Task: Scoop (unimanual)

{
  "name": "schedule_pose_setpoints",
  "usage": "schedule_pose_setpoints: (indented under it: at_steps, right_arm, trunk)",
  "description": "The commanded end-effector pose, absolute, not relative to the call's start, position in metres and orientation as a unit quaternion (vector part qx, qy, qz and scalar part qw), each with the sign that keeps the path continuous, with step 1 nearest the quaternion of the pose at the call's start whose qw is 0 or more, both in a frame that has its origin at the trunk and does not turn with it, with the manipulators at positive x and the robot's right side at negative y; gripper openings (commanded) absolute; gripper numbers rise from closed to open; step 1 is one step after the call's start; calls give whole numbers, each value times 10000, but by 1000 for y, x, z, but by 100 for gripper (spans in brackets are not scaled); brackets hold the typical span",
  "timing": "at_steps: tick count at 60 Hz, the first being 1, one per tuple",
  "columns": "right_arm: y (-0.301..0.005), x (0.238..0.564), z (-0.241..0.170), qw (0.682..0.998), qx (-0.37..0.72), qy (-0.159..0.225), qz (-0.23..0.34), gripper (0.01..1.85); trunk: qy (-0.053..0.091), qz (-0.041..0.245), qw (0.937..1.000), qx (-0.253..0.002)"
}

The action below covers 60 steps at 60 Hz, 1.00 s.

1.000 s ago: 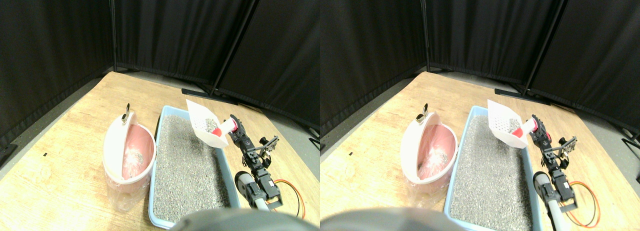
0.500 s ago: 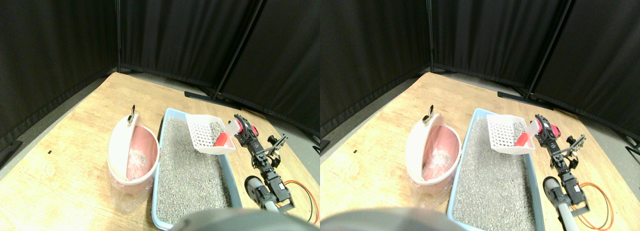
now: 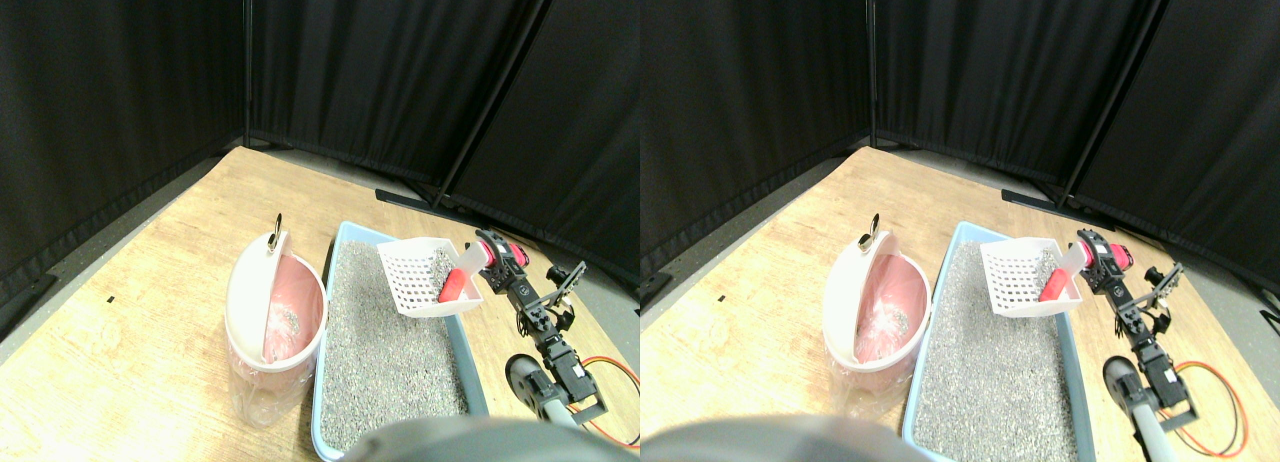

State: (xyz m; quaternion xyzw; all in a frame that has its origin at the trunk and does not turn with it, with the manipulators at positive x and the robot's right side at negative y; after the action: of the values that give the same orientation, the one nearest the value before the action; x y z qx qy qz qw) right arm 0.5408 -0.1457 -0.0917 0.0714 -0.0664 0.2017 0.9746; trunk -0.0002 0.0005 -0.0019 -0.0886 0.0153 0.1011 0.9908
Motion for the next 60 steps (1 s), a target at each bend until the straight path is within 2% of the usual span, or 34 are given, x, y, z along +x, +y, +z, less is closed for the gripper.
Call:
schedule_pose_setpoints:
  at_steps: [1,4,19,42,60]
  right_arm:
    - [-143,540,-79,9657,789,-1054,2236,5]
    - [-142,541,-76,9607,612,-1139,2456,5]
    - [-136,539,-66,9652,711,-1033,2293,5]
    - [-118,543,-64,9529,504,-1085,2786,5]
    - [-104,547,-67,9512,266,-919,2934,5]
  trunk:
    - [123,1112,9897,-890]
    - [121,1119,9896,-891]
    - [109,1267,9873,-947]
    - [43,1532,9827,-1042]
    - [44,1750,9780,-1135]
